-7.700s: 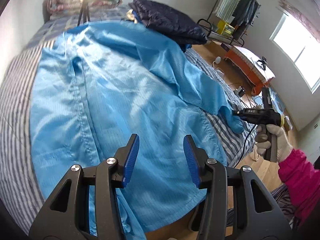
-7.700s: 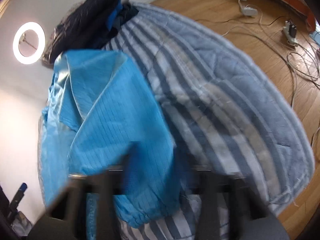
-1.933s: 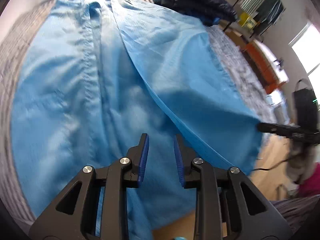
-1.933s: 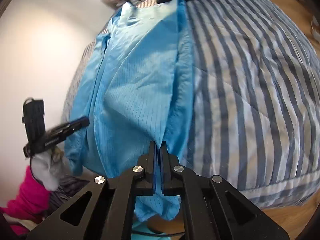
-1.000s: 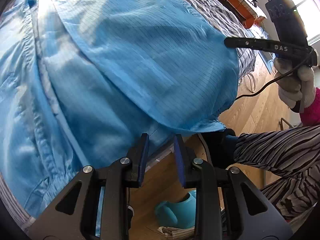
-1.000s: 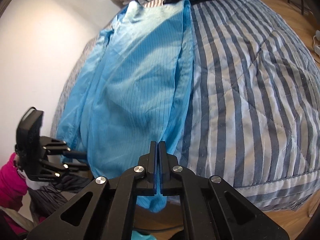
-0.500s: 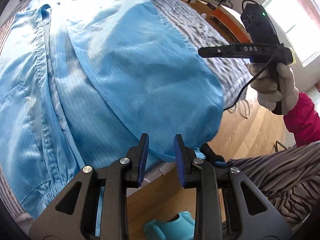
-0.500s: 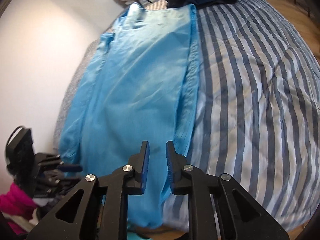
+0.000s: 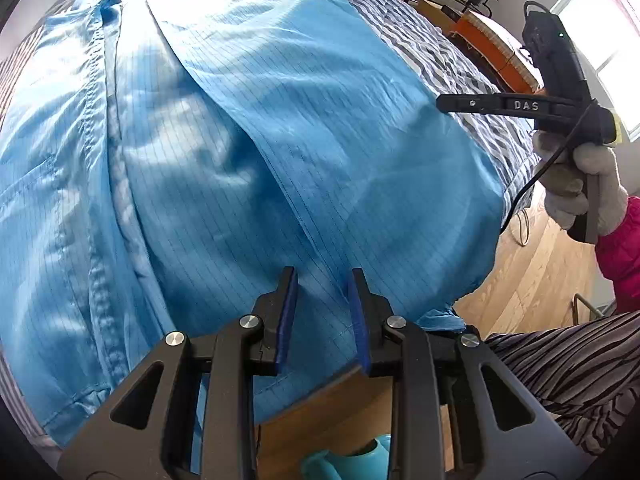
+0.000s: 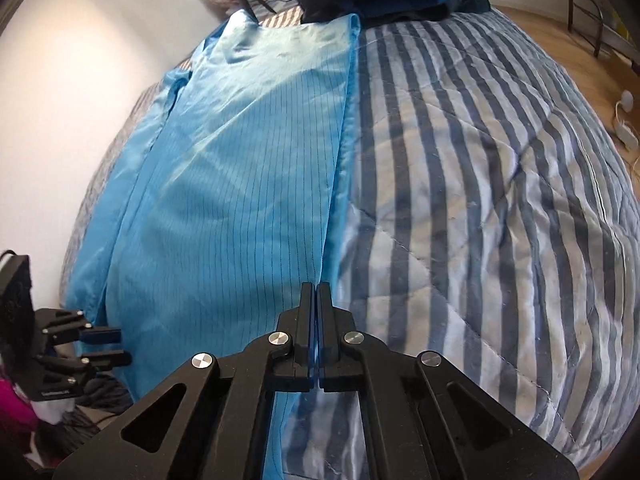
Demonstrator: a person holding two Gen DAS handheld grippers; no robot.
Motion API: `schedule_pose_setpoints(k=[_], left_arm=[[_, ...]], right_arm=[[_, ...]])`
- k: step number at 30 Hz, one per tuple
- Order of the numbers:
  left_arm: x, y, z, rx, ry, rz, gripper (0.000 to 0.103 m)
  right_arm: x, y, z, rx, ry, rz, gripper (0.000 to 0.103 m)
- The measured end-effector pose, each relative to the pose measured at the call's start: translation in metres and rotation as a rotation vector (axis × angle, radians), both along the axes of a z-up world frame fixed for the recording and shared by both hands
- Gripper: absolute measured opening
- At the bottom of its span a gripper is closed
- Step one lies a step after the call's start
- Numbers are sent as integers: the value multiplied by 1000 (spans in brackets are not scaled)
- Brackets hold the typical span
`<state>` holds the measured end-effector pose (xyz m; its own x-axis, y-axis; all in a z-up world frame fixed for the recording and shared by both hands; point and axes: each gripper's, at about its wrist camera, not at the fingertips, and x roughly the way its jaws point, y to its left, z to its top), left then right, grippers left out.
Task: Fold large clothes
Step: 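Lift and fold the held coat side over the coat body with the right gripper, then open the right gripper and release the folded coat side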
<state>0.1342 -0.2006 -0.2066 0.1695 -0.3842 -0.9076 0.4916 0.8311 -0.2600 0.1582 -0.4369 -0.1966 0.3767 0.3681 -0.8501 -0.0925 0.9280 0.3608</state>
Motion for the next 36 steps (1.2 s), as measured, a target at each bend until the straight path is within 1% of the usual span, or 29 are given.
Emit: schedule_pose_setpoints(k=[2, 4, 6, 7, 9, 14, 17, 20, 21, 22, 24, 25, 27, 29, 30, 32, 33, 34, 36], left_arm=[[0, -2, 0, -4, -3, 6, 25], [0, -1, 6, -15, -12, 16, 25], [-4, 2, 17, -25, -46, 17, 25], [-7, 3, 25, -31, -71, 21, 25], [-10, 7, 35, -50, -96, 30, 25], [-13, 12, 49, -97, -136, 62, 25], [-11, 7, 52, -144, -125, 82, 25], [-13, -9, 58, -175, -113, 58, 25], [-13, -18, 60, -183, -112, 44, 25], [-14, -30, 61, -190, -108, 24, 25], [-12, -55, 63, -195, -95, -12, 25], [-10, -70, 63, -196, -89, -35, 25], [-3, -98, 61, -182, -66, -61, 28], [8, -122, 56, -167, -32, -42, 46], [15, -133, 52, -162, -18, -18, 48], [29, -152, 43, -121, 12, 34, 55], [35, -158, 37, -89, 29, 62, 55], [43, -167, 28, -40, 50, 108, 55], [52, -177, 14, 5, 72, 146, 55]], right_arm=[[-1, 1, 2, -28, -10, -13, 0], [-2, -1, 6, -2, -13, -8, 0], [-5, -2, 16, 31, -23, 6, 0], [-9, -6, 22, 41, -32, 9, 0], [-15, -11, 39, 53, -70, 16, 0], [-32, -13, 84, 28, -177, 10, 0], [-52, -20, 110, 25, -246, -3, 0], [-68, -27, 130, 17, -280, -17, 1], [-73, -28, 135, 14, -287, -17, 6], [-76, -27, 138, 7, -289, -17, 15], [-89, -32, 142, -30, -291, -27, 29], [-91, -32, 143, -35, -296, -35, 29], [-101, -36, 141, -17, -300, -55, 29], [-107, -42, 136, 4, -295, -83, 29], [-108, -46, 134, 1, -287, -99, 29], [-109, -54, 132, -7, -284, -125, 29], [-110, -60, 133, 2, -286, -143, 29], [-112, -66, 133, 17, -287, -162, 29], [-113, -77, 132, 56, -286, -194, 29]])
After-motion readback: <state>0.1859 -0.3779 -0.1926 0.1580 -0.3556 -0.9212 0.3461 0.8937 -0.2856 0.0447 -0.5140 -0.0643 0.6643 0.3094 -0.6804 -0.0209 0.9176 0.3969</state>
